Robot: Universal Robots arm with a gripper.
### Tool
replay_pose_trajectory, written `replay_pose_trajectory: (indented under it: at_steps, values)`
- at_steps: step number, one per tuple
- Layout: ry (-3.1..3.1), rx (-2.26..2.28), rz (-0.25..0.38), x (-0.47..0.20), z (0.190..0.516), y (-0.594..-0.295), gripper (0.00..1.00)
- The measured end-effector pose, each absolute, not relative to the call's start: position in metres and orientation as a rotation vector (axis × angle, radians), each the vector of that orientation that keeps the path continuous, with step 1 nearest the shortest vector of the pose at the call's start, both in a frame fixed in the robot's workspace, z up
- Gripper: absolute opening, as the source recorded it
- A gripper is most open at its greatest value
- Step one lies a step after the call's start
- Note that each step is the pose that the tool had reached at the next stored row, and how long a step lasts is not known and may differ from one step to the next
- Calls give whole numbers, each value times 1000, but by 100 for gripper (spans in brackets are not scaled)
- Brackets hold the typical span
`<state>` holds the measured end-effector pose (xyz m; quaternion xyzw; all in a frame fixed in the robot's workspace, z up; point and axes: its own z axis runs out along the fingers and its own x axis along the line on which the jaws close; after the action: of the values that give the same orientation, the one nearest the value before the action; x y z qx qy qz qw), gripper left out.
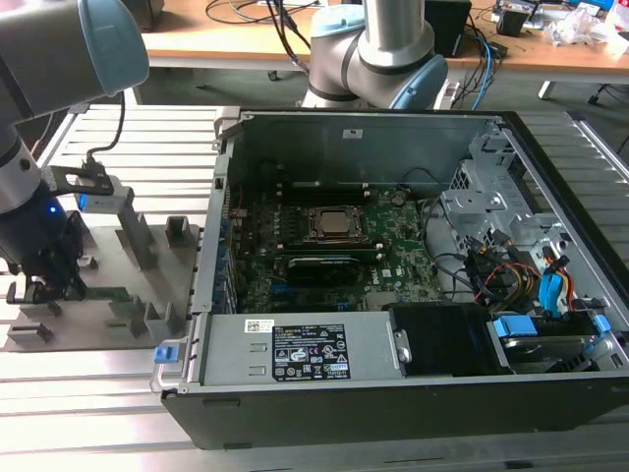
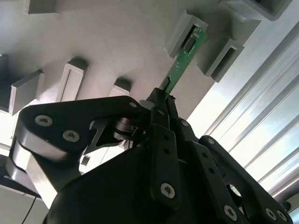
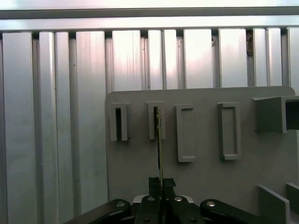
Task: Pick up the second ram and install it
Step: 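Pick up the second ram and move it above second insertion slot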
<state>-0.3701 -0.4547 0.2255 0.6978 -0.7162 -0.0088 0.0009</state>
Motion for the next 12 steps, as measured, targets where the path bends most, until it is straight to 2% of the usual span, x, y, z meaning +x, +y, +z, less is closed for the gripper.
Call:
replay_pose_trajectory:
  at_steps: [12]
  values:
    - [-2249, 2191, -28, -370, 247, -455, 14]
